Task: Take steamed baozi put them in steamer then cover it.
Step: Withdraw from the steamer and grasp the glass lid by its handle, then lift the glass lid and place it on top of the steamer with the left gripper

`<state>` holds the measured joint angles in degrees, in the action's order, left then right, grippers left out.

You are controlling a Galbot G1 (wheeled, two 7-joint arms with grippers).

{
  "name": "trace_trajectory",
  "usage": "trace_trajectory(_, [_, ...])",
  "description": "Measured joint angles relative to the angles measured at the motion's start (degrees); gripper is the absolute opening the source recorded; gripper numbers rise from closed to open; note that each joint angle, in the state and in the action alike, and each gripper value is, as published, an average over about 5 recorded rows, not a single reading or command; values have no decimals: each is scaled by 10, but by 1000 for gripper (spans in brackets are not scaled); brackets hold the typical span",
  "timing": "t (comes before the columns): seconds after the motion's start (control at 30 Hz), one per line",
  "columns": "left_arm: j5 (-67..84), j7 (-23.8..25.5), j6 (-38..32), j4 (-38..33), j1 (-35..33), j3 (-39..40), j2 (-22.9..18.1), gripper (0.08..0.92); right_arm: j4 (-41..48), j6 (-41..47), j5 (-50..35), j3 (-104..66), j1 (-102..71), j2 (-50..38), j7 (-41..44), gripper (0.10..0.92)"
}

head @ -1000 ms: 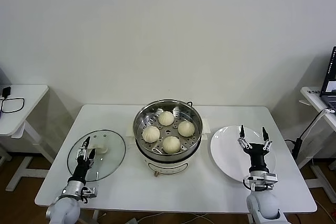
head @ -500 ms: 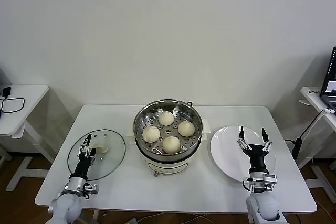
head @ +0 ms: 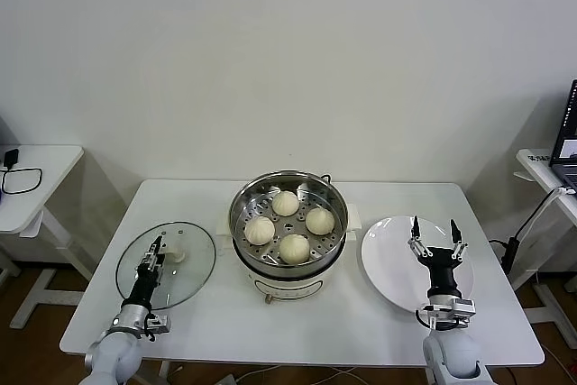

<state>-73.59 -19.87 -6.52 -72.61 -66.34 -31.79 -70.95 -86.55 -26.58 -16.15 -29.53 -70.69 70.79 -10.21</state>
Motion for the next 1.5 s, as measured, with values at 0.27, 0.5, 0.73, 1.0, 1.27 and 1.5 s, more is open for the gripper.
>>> trace_trajectory(0.27, [-2, 6, -2, 4, 0, 0, 0, 234, -4, 0, -2, -4, 3, -2, -3, 823])
trace_trajectory(0.5, [6, 11, 0, -12, -7, -8, 4, 184, -5, 0, -1, -2, 4, 0, -3, 823])
trace_trajectory(0.73, [41, 25, 20, -88, -27, -30, 19, 184, -2, 0, -1, -1, 5, 2, -3, 823])
trace_trajectory(1.0, [90, 61, 77, -247, -59, -42, 39, 184, -2, 1, 1, -1, 7, 4, -3, 823])
trace_trajectory(1.27, [99, 124, 173, -424, -60, 27, 39, 184, 5, 3, 3, -6, 7, 4, -6, 823])
trace_trajectory(1.5, [82, 184, 263, -490, -21, 156, 25, 184, 14, 3, 9, -15, 11, 10, -8, 823])
